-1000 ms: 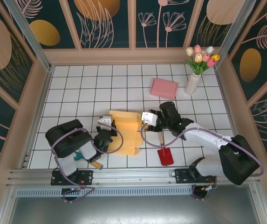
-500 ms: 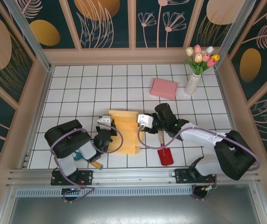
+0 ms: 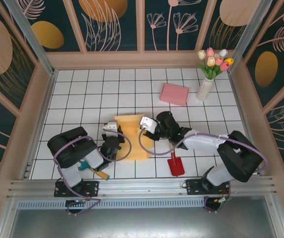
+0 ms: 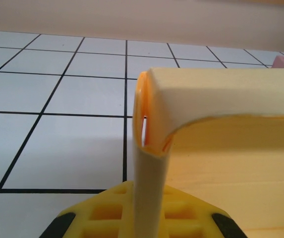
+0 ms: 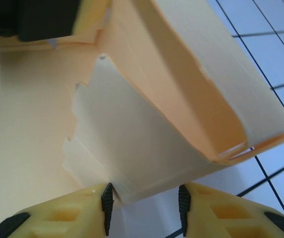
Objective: Fold the paper box
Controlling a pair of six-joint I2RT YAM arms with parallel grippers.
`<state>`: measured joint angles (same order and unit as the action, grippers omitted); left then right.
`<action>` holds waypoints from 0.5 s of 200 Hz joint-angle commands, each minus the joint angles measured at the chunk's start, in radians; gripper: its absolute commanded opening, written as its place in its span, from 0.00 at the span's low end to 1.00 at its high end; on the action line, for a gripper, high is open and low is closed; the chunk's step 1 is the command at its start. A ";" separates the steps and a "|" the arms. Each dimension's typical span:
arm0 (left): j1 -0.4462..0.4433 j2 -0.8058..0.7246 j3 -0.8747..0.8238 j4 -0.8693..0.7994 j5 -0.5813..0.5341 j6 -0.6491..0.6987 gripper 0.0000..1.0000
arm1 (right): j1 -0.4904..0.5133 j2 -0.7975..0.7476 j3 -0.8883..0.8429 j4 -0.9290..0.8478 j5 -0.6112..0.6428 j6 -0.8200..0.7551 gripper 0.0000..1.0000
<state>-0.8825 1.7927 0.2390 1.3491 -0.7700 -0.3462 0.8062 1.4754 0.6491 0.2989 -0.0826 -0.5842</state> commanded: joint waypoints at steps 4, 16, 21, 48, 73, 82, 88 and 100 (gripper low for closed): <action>-0.008 -0.027 0.020 -0.001 0.015 -0.042 0.00 | 0.048 0.053 0.052 0.144 0.184 0.146 0.41; -0.008 -0.030 0.021 -0.008 0.017 -0.047 0.00 | 0.065 0.081 0.063 0.173 0.231 0.176 0.40; -0.009 -0.032 0.022 -0.010 0.020 -0.049 0.00 | 0.073 0.092 0.066 0.188 0.250 0.188 0.40; -0.008 -0.040 0.017 -0.016 0.027 -0.063 0.00 | 0.105 0.146 0.091 0.245 0.359 0.249 0.39; -0.009 -0.048 0.010 -0.017 0.042 -0.072 0.00 | 0.131 0.185 0.093 0.312 0.405 0.277 0.35; -0.008 -0.051 0.010 -0.018 0.050 -0.074 0.00 | 0.139 0.199 0.096 0.331 0.420 0.279 0.33; -0.008 -0.053 0.009 -0.019 0.054 -0.077 0.00 | 0.144 0.210 0.098 0.344 0.437 0.280 0.31; -0.009 -0.055 0.006 -0.019 0.061 -0.082 0.00 | 0.152 0.228 0.099 0.371 0.464 0.278 0.27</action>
<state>-0.8761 1.7672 0.2386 1.2968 -0.8017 -0.3985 0.9260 1.6653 0.7082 0.5217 0.3264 -0.3416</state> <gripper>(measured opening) 0.103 0.298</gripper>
